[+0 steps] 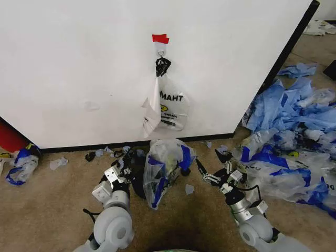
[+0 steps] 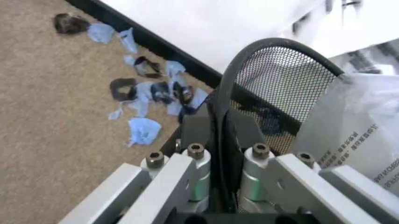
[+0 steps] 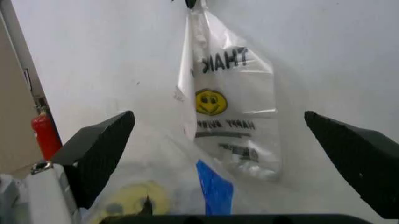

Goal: Pick up the garbage bag from the wall and place it over the trash bin.

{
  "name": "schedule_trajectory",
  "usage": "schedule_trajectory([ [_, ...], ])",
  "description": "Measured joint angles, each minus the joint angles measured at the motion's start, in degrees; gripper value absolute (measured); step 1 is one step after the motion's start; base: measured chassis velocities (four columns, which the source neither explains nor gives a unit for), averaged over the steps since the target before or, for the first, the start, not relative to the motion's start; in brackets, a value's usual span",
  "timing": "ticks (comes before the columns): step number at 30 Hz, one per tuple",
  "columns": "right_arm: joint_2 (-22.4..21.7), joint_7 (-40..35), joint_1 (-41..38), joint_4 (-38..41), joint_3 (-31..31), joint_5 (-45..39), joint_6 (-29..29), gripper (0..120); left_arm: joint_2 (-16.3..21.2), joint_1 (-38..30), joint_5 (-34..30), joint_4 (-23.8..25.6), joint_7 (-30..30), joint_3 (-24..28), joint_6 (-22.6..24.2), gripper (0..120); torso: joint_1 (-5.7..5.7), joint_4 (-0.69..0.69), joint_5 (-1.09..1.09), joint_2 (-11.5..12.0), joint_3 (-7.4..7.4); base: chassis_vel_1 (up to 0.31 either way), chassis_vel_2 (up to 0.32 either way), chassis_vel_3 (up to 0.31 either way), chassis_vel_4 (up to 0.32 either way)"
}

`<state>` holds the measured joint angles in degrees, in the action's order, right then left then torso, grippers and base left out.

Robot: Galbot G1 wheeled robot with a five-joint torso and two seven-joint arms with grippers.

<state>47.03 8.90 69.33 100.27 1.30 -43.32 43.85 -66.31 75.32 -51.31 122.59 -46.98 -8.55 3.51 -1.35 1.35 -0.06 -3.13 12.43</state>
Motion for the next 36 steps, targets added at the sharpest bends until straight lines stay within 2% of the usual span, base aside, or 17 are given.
schedule_trajectory([
  [4,-0.1,-0.6,-0.8,-0.1,0.9,0.0,-0.1,100,-2.3,2.3,3.1,0.1,-0.1,-1.0,-0.2,2,0.00,0.00,0.00,0.0,0.00,0.000,0.000,0.000,0.000],
  [11,-0.1,-1.2,-1.1,-0.1,1.6,0.1,-0.1,100,-3.7,2.4,5.5,-1.4,0.7,-1.5,-1.2,2,0.00,0.00,0.00,0.0,0.00,0.000,0.000,0.000,0.000],
  [27,-0.2,-1.2,-0.5,0.0,1.3,0.2,-0.1,100,-4.6,2.8,8.6,-2.5,1.9,-1.7,-2.0,2,0.00,0.00,-0.01,0.0,0.00,0.000,0.000,0.000,0.000],
  [28,-0.2,-1.2,-0.4,0.1,1.3,0.2,-0.1,100,-4.6,2.8,8.8,-2.6,1.9,-1.7,-2.0,7,0.00,0.00,0.00,0.0,0.00,0.000,0.000,0.000,0.000],
  [29,-0.2,-1.2,-0.4,0.1,1.3,0.2,-0.1,100,-4.6,2.8,8.8,-2.6,1.9,-1.7,-2.0,7,0.00,0.00,0.00,0.0,0.00,0.000,0.000,0.000,0.000],
  [36,-0.1,-1.6,-0.1,0.7,1.4,-0.1,-0.4,100,-4.6,3.2,10.0,-3.3,2.2,-1.9,-2.1,39,0.00,0.00,-0.01,0.0,0.00,0.000,0.000,0.000,0.000],
])
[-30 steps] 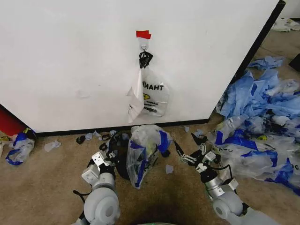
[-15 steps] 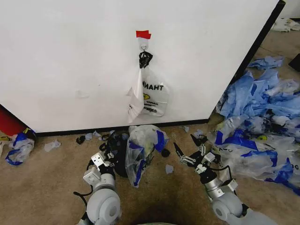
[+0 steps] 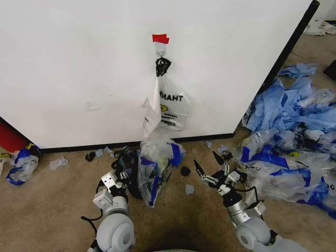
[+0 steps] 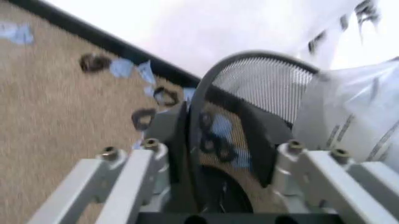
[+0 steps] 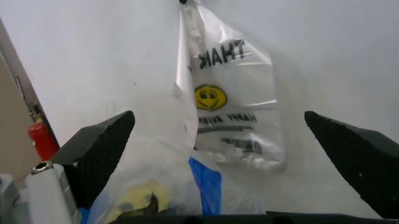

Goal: Pick up the garbage bag from the wall and place it over the trash bin.

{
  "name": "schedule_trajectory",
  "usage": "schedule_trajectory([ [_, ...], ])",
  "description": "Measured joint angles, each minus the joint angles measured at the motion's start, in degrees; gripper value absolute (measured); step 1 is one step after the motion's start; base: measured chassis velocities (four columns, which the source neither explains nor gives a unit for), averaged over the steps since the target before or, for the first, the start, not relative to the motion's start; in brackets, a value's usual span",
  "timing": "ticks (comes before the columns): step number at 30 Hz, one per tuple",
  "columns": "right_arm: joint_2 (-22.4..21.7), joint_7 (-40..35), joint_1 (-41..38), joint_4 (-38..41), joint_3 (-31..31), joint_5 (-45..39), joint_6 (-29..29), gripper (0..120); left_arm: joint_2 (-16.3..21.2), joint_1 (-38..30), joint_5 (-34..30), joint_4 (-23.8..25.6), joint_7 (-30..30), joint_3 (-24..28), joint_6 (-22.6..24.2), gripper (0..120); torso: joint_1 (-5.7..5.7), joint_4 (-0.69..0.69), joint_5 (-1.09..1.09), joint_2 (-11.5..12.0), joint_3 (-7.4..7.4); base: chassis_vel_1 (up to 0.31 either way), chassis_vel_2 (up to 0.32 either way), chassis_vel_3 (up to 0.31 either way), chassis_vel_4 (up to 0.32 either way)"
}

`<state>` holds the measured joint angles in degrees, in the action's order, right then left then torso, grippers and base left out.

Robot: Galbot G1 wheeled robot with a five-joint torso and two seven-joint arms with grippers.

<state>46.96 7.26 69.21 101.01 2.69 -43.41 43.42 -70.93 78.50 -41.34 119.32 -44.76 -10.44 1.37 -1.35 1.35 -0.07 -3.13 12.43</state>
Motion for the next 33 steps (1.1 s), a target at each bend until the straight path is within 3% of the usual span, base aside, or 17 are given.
schedule_trajectory([
  [17,-0.4,-4.7,0.1,4.8,2.0,-2.3,-3.3,100,1.0,1.6,6.0,0.4,2.7,-1.9,-1.1,98,0.00,0.00,0.00,0.0,0.00,0.000,0.000,0.000,0.000],
  [23,-1.3,-7.6,-0.4,7.1,4.1,-2.5,-4.7,100,1.3,2.5,8.1,0.7,3.7,-2.8,-1.3,100,0.00,0.01,0.00,0.0,0.00,0.000,0.000,0.000,0.000],
  [33,-4.1,-30.7,-13.1,14.6,23.0,-10.4,-14.8,100,4.4,4.5,12.3,2.2,6.8,-8.8,-3.2,100,0.00,-0.01,0.01,0.0,0.00,0.000,0.000,0.000,0.000],
])
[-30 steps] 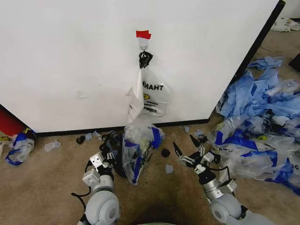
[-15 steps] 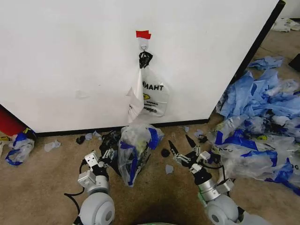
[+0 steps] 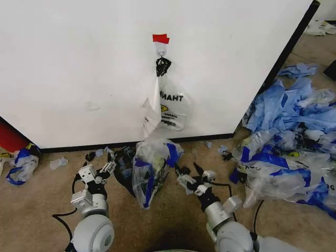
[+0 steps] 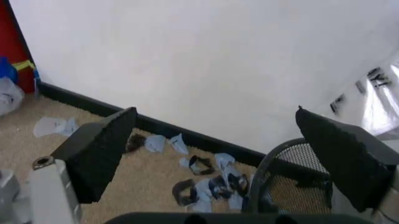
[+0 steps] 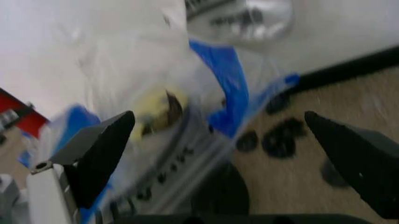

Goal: Pick up the garbage bag from the wall and place it over the trash bin.

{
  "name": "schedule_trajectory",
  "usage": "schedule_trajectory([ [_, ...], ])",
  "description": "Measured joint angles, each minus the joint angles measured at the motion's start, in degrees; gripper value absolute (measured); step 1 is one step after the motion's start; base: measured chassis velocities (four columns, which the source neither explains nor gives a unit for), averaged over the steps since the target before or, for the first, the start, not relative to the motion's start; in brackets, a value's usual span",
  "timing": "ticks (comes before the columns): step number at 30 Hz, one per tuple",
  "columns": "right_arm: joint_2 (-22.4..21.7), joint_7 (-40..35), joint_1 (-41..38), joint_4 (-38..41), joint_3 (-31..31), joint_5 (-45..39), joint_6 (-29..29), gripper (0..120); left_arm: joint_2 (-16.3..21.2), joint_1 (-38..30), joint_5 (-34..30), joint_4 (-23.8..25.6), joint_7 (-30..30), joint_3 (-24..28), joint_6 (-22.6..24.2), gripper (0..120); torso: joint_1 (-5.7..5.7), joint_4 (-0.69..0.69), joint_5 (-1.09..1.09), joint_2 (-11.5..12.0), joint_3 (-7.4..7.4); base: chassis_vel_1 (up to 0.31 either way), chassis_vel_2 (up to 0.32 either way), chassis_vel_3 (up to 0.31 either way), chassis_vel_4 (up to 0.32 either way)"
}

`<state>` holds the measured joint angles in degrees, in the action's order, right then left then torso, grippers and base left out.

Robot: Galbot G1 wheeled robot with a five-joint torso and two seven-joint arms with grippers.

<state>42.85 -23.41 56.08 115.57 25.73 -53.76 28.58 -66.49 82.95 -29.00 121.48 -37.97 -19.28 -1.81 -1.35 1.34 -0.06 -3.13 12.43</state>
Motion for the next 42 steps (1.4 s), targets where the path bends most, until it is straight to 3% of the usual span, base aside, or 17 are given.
schedule_trajectory([
  [5,0.0,-8.2,-2.1,1.8,5.7,-0.4,-6.7,100,-0.6,0.1,0.2,-0.6,0.0,-0.3,-0.4,100,0.00,0.03,-0.02,0.0,0.00,0.000,0.000,0.000,0.000],
  [11,2.0,-12.7,-5.3,0.7,8.1,-0.5,-10.4,100,-1.6,0.4,0.6,-1.1,0.2,0.1,-0.9,99,0.00,0.01,0.00,0.0,0.00,0.000,0.000,0.000,0.000],
  [42,8.2,-18.4,-12.5,-4.3,11.9,-1.0,-13.6,100,-2.1,-1.0,1.2,-3.6,0.5,1.8,-3.0,95,0.00,0.02,-0.01,0.0,0.00,0.000,0.000,0.000,0.000],
])
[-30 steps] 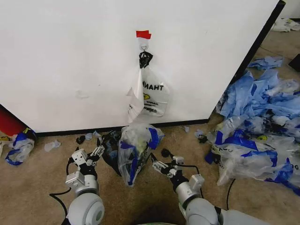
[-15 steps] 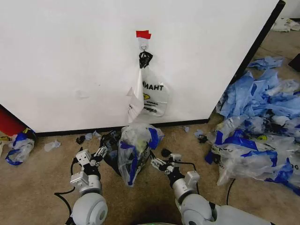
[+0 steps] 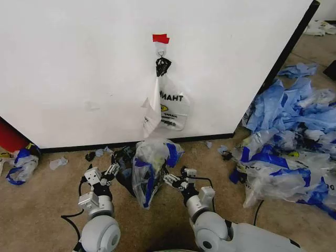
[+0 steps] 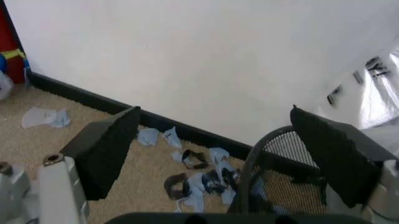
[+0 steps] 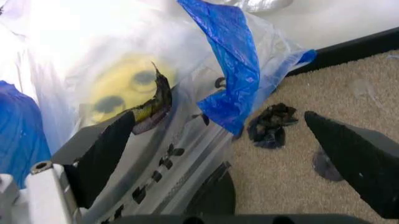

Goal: Pick up the garbage bag from the wall and place it over the trash bin.

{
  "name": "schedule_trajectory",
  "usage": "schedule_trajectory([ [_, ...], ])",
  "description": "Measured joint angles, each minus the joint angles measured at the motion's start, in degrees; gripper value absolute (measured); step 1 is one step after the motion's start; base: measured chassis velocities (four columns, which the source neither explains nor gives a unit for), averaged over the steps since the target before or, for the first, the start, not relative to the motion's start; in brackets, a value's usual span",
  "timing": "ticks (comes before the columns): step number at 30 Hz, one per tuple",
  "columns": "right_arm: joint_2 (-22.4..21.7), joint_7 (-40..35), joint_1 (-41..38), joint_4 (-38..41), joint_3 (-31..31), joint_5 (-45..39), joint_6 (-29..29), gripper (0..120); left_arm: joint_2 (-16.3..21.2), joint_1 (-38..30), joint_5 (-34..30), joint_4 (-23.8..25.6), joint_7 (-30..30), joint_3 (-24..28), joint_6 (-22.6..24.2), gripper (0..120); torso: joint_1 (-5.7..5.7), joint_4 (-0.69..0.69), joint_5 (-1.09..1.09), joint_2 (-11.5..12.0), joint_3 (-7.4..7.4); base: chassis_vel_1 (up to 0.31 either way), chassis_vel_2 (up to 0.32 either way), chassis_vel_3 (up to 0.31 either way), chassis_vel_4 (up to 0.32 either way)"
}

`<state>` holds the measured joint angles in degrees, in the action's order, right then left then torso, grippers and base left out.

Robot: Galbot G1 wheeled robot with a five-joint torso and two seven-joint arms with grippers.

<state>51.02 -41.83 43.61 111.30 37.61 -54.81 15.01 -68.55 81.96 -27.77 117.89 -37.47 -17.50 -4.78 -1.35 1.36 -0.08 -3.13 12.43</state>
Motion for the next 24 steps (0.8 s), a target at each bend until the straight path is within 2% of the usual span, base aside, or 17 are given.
schedule_trajectory([
  [9,0.7,-1.6,0.0,0.3,0.5,0.5,-0.6,100,-0.1,-0.4,0.2,-0.6,0.0,0.1,-0.3,94,0.00,0.00,0.01,0.0,0.00,0.000,0.000,0.000,0.000],
  [24,-2.1,-1.0,4.6,3.5,-1.6,2.0,-0.4,100,-0.1,-1.5,0.4,-1.6,0.1,1.4,-0.4,93,0.00,0.01,0.01,0.0,0.00,0.000,0.000,0.000,0.000],
])
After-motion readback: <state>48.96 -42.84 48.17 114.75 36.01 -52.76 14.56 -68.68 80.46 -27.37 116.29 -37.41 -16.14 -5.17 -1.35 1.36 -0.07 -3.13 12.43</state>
